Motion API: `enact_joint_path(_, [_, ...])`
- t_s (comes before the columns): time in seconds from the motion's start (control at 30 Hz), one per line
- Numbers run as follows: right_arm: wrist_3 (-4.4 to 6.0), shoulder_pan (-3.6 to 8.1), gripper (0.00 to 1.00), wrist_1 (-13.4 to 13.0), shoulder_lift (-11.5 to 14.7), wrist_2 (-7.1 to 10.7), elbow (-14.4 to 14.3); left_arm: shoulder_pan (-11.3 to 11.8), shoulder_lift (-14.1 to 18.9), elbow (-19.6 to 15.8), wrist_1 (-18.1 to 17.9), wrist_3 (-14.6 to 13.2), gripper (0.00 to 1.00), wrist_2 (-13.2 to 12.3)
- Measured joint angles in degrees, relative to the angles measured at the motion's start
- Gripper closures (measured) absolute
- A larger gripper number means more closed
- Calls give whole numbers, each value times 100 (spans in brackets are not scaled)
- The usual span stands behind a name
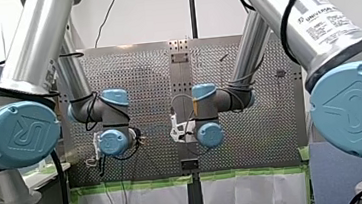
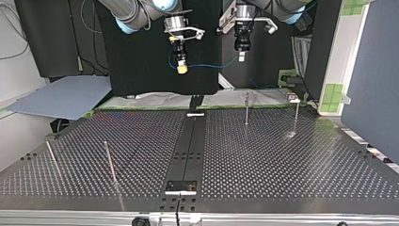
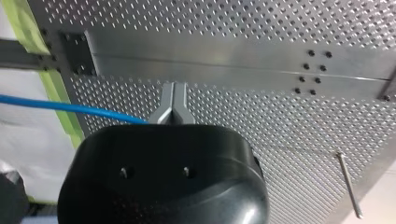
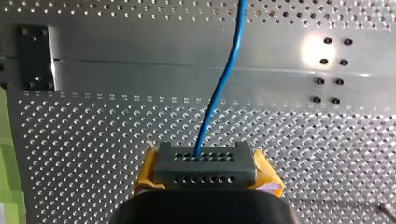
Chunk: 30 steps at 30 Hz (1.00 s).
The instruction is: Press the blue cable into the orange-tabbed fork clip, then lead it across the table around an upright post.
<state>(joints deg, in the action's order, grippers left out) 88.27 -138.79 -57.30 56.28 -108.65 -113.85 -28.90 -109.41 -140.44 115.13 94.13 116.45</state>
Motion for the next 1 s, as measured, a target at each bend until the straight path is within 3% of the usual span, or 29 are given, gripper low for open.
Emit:
enact_joint_path(0.1, [131,-2,100,129,111,-68,20,13,156,70,154,154,100,-157])
enact_joint_path(0.23, [329,39,100,258,303,0,22,41,357,156,244,314,100,-330])
enact_joint_path(0.37, [528,88,100,262,483,40,23,62,454,178,146,414,100,-382])
enact_joint_path(0.47, [668,124,100,184,473,60,23,83,471,178,77,467,100,-373])
enact_joint_path(0.73, [779,217,100,-116,94,203,24,175,406,178,47,505,100,-343])
enact_joint_path(1.0, [849,312,100,-284,-274,446,160,287,77,178,-169,619,100,-289])
